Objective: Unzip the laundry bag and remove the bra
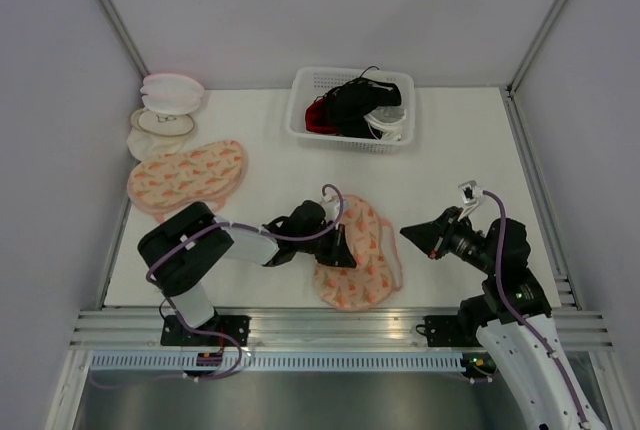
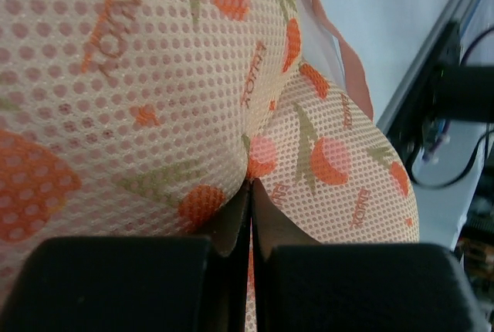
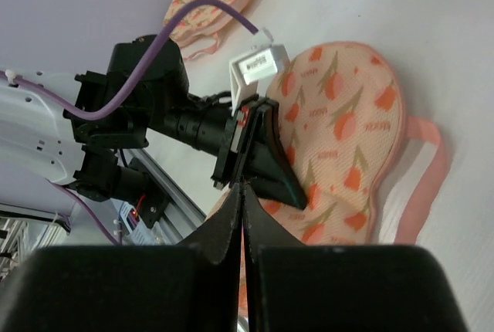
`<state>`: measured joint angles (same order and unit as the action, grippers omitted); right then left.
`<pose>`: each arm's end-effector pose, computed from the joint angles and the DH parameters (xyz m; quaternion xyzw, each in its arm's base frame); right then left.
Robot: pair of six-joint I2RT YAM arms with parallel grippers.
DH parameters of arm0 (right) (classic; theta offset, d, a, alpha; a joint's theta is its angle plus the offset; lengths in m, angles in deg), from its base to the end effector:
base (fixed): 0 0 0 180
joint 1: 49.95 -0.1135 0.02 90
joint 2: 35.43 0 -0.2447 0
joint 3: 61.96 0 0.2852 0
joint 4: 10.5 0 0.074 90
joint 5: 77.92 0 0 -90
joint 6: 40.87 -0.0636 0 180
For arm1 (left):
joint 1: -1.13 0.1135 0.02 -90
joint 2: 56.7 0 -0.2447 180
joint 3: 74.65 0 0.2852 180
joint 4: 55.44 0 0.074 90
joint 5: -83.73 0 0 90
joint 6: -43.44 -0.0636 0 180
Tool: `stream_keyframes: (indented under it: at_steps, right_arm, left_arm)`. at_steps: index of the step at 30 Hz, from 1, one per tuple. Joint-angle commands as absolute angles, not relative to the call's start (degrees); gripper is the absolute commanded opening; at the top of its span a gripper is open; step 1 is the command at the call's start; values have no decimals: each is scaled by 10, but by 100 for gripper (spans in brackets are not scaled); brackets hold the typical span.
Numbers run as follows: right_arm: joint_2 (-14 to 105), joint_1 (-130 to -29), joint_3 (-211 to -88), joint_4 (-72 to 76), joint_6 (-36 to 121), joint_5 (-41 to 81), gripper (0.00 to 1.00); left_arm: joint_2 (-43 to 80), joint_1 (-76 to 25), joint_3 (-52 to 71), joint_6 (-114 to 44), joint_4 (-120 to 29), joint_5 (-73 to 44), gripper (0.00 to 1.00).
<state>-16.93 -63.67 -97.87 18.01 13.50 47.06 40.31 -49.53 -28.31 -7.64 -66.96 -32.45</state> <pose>0.1699 0.0790 0.2522 -0.0475 0.7594 0.4639 0.4538 0.1889 -0.2748 0.0530 0.1867 0.8651 -0.4398 0.1527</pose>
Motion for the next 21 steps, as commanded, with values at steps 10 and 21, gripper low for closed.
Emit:
stream_keyframes:
  at_steps: [10, 21]
  right_arm:
    - [-115, -638, -1011, 290, 192, 398, 0]
    - [-95, -638, -1012, 286, 182, 365, 9]
  left_arm:
    - [489, -484, -208, 126, -793, -6, 2]
    - [585, -426, -157, 180, -941, -46, 2]
